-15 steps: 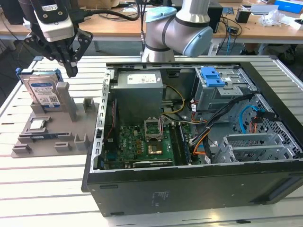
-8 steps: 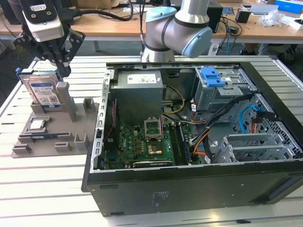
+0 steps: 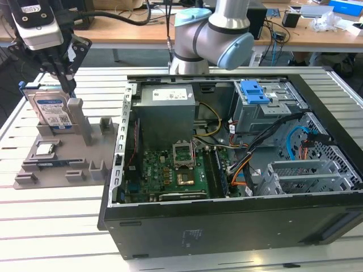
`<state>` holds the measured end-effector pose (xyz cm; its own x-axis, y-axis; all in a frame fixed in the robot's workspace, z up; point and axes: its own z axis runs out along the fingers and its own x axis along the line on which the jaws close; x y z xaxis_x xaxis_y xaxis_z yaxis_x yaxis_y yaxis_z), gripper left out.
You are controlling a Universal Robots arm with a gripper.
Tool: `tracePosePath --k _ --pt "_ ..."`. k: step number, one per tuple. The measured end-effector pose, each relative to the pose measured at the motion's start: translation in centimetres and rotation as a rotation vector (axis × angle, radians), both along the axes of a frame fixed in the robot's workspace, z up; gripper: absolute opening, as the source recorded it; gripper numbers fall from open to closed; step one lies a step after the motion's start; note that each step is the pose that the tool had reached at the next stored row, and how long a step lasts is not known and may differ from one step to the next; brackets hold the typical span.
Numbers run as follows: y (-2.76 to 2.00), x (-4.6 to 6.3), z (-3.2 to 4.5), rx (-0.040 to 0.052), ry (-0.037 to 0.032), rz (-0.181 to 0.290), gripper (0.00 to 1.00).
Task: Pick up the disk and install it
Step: 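Reach for the disk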
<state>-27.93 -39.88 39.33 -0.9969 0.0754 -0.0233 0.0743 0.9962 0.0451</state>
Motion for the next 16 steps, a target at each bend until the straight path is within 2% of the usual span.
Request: tracePosePath --k 16 --pt "0.0 -3.0 0.0 0.0 0.0 0.0 0.11"
